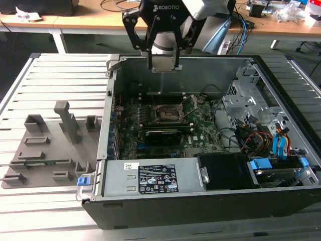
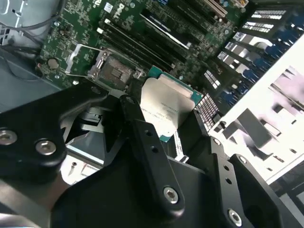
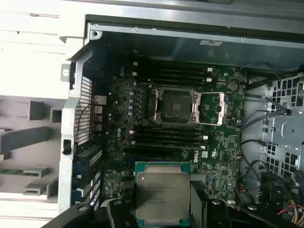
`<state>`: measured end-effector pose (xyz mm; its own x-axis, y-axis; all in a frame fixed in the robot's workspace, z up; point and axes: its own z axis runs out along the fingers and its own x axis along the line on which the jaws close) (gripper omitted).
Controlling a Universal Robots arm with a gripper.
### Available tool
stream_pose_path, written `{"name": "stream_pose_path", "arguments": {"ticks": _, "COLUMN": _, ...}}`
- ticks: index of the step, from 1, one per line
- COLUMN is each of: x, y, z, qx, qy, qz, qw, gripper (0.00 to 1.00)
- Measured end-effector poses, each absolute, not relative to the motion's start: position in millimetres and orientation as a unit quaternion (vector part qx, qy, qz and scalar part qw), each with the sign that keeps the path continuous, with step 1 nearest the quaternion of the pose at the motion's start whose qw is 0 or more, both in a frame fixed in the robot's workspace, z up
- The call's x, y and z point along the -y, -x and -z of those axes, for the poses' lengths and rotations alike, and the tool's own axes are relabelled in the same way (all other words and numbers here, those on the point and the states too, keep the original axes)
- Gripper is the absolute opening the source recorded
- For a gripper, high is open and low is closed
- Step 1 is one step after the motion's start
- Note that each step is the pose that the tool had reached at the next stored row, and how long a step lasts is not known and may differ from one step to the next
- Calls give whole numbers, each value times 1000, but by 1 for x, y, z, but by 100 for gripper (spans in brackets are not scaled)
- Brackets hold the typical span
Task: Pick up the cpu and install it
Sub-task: 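Pick up the cpu and move it towards the insertion slot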
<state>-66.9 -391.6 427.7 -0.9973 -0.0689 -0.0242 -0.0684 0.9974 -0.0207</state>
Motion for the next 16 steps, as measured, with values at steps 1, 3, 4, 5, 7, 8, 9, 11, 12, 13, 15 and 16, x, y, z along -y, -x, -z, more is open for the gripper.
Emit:
{"name": "stream_pose_path", "arguments": {"ticks": 1, "x": 391, "y": 63, "z": -427, "qx": -999, "qy": 34, "qz": 10, "qw": 12, "gripper": 55}}
{"name": "stream_pose_path", "arguments": {"ticks": 3, "x": 391, "y": 54, "z": -425, "qx": -999, "qy": 34, "qz": 11, "qw": 12, "gripper": 55}}
{"name": "stream_pose_path", "arguments": {"ticks": 4, "x": 391, "y": 51, "z": -424, "qx": -999, "qy": 34, "qz": 11, "qw": 12, "gripper": 55}}
{"name": "stream_pose_path", "arguments": {"ticks": 5, "x": 391, "y": 48, "z": -423, "qx": -999, "qy": 34, "qz": 11, "qw": 12, "gripper": 55}}
{"name": "stream_pose_path", "arguments": {"ticks": 7, "x": 390, "y": 41, "z": -418, "qx": -999, "qy": 34, "qz": 11, "qw": 12, "gripper": 55}}
{"name": "stream_pose_path", "arguments": {"ticks": 8, "x": 390, "y": 40, "z": -416, "qx": -999, "qy": 34, "qz": 11, "qw": 12, "gripper": 55}}
{"name": "stream_pose_path", "arguments": {"ticks": 9, "x": 390, "y": 39, "z": -413, "qx": -999, "qy": 34, "qz": 11, "qw": 11, "gripper": 55}}
{"name": "stream_pose_path", "arguments": {"ticks": 11, "x": 389, "y": 37, "z": -408, "qx": -999, "qy": 34, "qz": 11, "qw": 11, "gripper": 55}}
{"name": "stream_pose_path", "arguments": {"ticks": 12, "x": 389, "y": 37, "z": -406, "qx": -999, "qy": 34, "qz": 11, "qw": 11, "gripper": 55}}
{"name": "stream_pose_path", "arguments": {"ticks": 13, "x": 388, "y": 35, "z": -403, "qx": -999, "qy": 34, "qz": 11, "qw": 11, "gripper": 55}}
{"name": "stream_pose_path", "arguments": {"ticks": 15, "x": 381, "y": 32, "z": -399, "qx": -999, "qy": 34, "qz": 11, "qw": 11, "gripper": 55}}
{"name": "stream_pose_path", "arguments": {"ticks": 16, "x": 376, "y": 31, "z": -398, "qx": -999, "qy": 34, "qz": 11, "qw": 11, "gripper": 55}}
